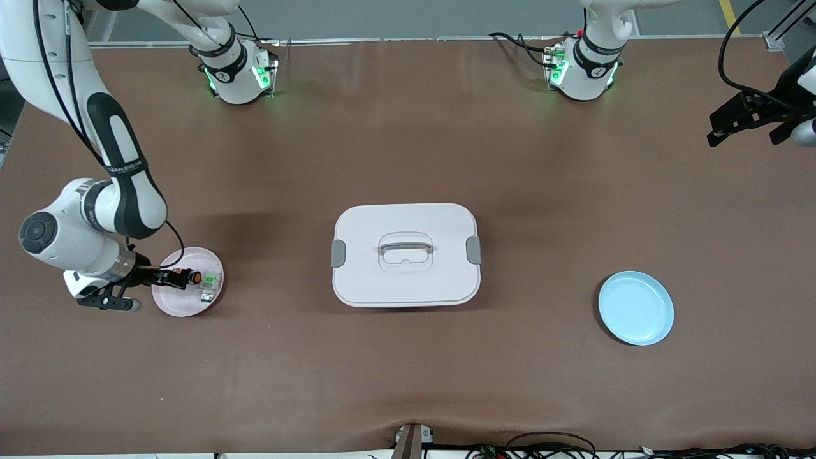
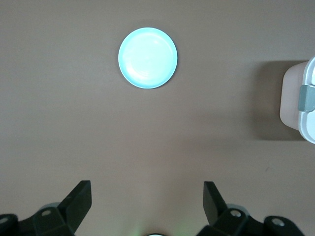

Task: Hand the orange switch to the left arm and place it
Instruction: 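Move the right gripper down over the orange switch on the white plate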

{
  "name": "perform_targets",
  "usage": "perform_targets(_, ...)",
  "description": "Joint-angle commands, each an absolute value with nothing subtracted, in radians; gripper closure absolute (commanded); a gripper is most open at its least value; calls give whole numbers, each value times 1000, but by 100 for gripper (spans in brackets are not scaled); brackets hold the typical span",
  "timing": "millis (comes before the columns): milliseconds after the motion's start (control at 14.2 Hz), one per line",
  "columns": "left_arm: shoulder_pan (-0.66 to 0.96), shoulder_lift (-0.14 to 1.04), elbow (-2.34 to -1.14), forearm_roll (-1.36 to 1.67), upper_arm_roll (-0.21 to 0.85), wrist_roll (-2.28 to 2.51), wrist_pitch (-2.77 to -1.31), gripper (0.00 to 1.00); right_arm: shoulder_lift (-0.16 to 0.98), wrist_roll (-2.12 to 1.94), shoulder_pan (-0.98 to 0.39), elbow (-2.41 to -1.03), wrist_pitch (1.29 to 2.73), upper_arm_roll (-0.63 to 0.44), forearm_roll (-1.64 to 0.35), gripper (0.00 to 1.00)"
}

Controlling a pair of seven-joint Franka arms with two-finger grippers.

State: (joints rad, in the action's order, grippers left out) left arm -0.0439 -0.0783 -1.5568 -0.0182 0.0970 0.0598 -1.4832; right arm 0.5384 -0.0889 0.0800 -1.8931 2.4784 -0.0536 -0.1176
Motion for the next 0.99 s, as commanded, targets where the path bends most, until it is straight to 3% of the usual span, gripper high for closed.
perform_targets(0,-40,-74,-1543,-37,104,58,-1463,0,548,-103,78,-1917,2516,-52,-140,0)
perform_targets(917,-35,-72,-1546,-35,107,40,-1463,0,591,-103,74,-1931,2514,-48,-143,0)
